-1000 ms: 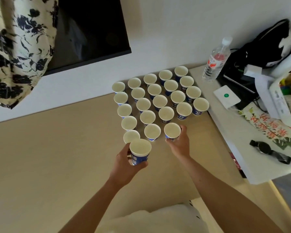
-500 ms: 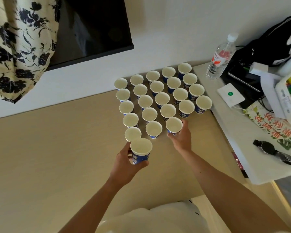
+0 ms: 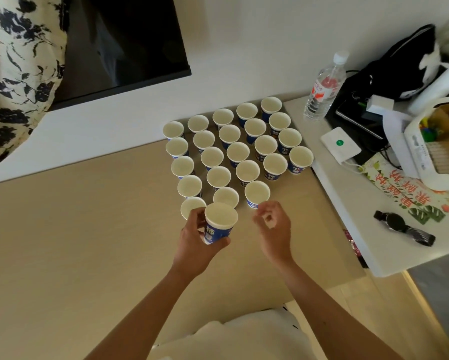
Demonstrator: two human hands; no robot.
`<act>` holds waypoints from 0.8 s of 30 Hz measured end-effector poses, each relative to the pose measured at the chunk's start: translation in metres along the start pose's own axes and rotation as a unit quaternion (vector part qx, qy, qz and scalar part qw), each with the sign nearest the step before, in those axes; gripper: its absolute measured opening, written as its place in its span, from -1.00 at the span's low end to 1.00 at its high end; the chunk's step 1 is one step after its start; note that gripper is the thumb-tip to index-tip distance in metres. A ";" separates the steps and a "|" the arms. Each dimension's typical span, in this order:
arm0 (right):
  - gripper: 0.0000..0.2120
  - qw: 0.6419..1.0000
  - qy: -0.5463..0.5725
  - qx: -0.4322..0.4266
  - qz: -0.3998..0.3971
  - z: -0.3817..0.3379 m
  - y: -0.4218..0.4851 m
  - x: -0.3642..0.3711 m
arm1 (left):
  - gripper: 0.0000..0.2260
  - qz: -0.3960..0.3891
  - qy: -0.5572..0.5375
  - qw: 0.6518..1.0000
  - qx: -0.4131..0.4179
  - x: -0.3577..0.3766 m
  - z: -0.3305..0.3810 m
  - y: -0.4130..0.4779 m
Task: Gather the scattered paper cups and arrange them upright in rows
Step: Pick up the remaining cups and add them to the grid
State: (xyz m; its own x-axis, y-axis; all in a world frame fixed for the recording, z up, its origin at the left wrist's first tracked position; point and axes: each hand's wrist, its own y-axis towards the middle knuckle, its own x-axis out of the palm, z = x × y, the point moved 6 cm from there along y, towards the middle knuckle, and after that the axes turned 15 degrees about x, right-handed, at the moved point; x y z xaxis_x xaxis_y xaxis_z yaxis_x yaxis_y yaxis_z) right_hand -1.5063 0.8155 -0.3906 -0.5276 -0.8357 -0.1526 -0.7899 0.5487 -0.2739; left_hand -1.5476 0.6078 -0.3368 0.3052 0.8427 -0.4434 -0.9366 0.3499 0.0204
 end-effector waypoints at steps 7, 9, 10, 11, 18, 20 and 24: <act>-0.39 0.968 0.046 0.062 -0.238 -0.027 -0.009 0.032 | -0.35 -0.027 0.018 0.998 0.052 0.019 0.031 0.023; -0.38 0.977 0.035 0.043 -0.206 -0.031 -0.004 0.026 | -0.34 -0.040 0.025 0.997 0.067 0.024 0.038 0.028; -0.38 0.981 0.034 0.034 -0.188 -0.033 -0.001 0.021 | -0.34 -0.049 0.028 0.996 0.074 0.026 0.040 0.029; -0.37 0.985 0.038 0.028 -0.165 -0.034 0.003 0.013 | -0.34 -0.058 0.032 0.995 0.077 0.028 0.041 0.030; -0.45 0.993 0.032 0.056 0.101 -0.014 0.053 -0.060 | -0.50 -0.067 0.023 0.997 0.034 0.025 0.026 0.019; -0.45 0.991 -0.002 0.079 0.108 0.004 0.069 -0.064 | -0.56 -0.066 0.018 0.997 0.020 0.023 0.021 0.016; -0.43 0.988 -0.091 0.084 0.094 0.023 0.091 -0.060 | -0.63 -0.081 0.016 0.997 0.003 0.023 0.013 0.011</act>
State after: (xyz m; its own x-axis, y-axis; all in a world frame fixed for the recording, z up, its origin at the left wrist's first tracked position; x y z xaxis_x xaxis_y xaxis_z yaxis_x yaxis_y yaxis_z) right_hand -1.5393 0.9155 -0.4286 -0.5837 -0.7178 -0.3797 -0.6119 0.6962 -0.3755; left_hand -1.5487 0.6363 -0.3351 0.4473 0.7614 -0.4692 -0.8739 0.4838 -0.0481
